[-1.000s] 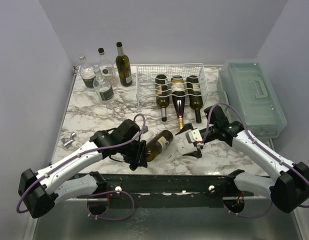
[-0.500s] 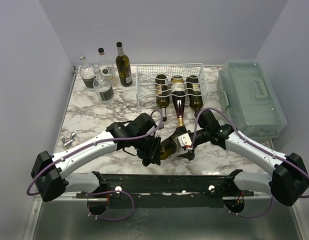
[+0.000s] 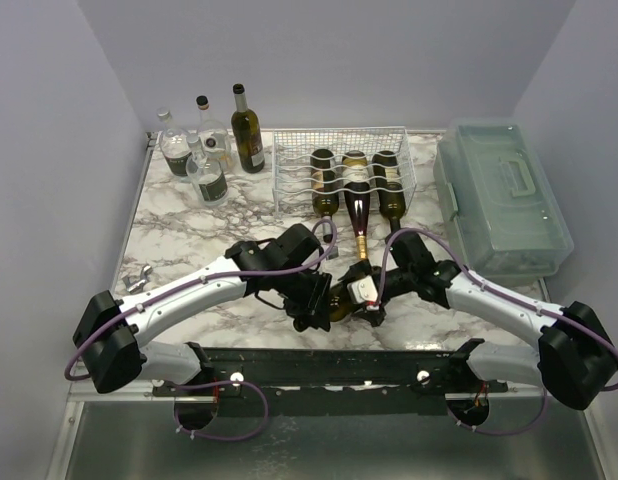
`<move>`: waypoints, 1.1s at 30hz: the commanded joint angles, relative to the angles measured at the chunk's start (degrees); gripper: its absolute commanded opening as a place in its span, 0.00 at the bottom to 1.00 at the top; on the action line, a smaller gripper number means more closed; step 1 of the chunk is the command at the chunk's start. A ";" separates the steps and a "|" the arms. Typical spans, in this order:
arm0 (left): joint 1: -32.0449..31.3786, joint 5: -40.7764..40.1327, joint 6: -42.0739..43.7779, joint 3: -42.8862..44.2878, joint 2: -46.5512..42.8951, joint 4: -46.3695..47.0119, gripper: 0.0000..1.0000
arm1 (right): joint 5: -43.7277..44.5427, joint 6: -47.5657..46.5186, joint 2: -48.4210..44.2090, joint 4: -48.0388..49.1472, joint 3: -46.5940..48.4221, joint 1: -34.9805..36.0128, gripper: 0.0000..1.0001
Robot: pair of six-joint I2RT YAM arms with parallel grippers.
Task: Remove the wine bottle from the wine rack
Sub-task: Pick up the wine bottle from the wine rack.
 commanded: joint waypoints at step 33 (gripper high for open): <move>3.16 -4.50 3.11 -3.77 -10.60 14.65 0.80 | -5.85 0.11 -5.35 -0.42 -3.10 -5.04 0.12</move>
